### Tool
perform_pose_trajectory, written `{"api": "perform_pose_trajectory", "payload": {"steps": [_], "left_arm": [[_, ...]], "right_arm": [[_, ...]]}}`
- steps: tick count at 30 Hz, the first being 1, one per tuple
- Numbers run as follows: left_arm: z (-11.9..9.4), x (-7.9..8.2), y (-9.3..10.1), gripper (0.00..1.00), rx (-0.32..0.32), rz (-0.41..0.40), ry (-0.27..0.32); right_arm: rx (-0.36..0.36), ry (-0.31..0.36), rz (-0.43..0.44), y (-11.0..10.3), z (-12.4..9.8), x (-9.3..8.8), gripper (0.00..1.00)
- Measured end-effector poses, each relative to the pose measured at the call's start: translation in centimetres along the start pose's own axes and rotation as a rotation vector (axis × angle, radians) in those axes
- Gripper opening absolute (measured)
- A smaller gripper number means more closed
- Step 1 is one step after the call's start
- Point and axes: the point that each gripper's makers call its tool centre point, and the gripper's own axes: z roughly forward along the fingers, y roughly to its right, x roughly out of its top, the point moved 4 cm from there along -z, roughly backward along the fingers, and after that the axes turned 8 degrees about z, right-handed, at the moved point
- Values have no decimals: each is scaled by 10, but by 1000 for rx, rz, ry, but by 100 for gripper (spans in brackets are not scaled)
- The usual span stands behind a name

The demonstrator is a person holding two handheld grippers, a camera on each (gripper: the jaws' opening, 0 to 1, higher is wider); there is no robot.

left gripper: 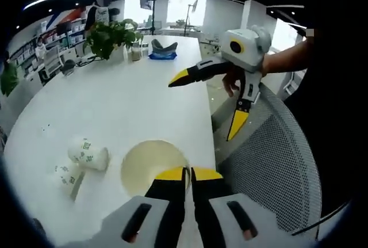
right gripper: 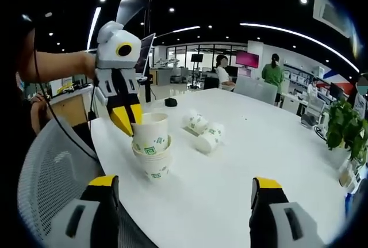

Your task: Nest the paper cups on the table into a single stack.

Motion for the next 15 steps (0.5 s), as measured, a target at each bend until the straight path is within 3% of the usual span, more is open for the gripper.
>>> {"api": "perform_pose_trajectory", "payload": {"steps": [15], "left_arm": [[16,-15,2,3,-49,-81,14]], "right_arm": [[7,-29,-17,-3,2,-4,95]]}}
